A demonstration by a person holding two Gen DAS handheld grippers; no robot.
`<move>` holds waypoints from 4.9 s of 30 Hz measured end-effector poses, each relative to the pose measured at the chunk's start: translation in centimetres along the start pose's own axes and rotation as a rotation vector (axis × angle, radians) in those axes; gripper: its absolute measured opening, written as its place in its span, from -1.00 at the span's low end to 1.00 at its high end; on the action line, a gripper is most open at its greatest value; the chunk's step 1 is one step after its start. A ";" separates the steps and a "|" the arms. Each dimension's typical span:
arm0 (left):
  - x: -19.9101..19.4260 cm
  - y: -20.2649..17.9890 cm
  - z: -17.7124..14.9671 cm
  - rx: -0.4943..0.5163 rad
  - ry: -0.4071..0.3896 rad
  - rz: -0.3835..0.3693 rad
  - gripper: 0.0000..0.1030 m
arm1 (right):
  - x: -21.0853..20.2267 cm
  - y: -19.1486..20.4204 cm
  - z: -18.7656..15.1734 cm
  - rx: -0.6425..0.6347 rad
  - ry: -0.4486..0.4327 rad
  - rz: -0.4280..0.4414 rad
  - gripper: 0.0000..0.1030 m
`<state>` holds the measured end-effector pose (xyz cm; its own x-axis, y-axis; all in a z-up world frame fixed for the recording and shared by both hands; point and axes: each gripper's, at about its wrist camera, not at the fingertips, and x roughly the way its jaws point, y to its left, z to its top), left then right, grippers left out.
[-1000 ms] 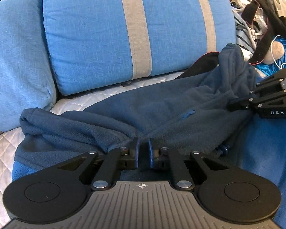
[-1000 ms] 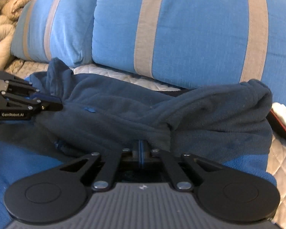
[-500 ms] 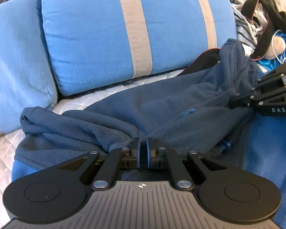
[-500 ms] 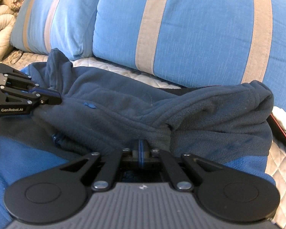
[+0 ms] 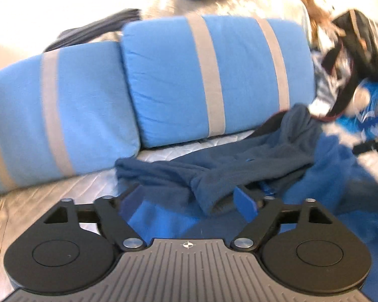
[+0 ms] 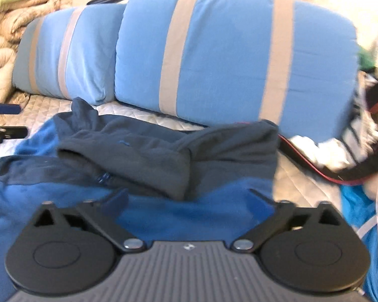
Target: Fold clothes
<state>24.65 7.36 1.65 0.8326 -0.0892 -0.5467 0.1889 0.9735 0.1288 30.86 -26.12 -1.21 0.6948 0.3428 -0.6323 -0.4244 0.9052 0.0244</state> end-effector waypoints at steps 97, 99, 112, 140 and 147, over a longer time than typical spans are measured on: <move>-17.5 -12.5 -26.7 1.086 0.298 0.177 0.63 | -19.8 11.2 -4.3 -1.018 -0.207 -0.270 -0.77; -18.2 -13.2 -27.3 1.126 0.273 0.212 0.63 | -19.5 11.1 -3.6 -1.000 -0.208 -0.264 -0.78; -16.4 -14.2 -27.9 1.162 0.292 0.231 0.09 | -19.1 10.9 -3.3 -0.990 -0.213 -0.270 -0.78; -18.8 -6.4 -23.7 1.073 0.225 0.271 -0.90 | -24.0 10.2 -27.6 -1.012 0.029 -0.147 -0.83; -19.3 -5.8 -23.1 1.030 0.222 0.267 -0.90 | -23.7 10.3 -28.1 -0.998 0.015 -0.158 -0.82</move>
<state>-4.50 8.25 -7.65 0.8185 0.2399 -0.5221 0.4480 0.3024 0.8413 -6.28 -32.01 -7.73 0.7804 0.2282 -0.5822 -0.6250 0.3135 -0.7149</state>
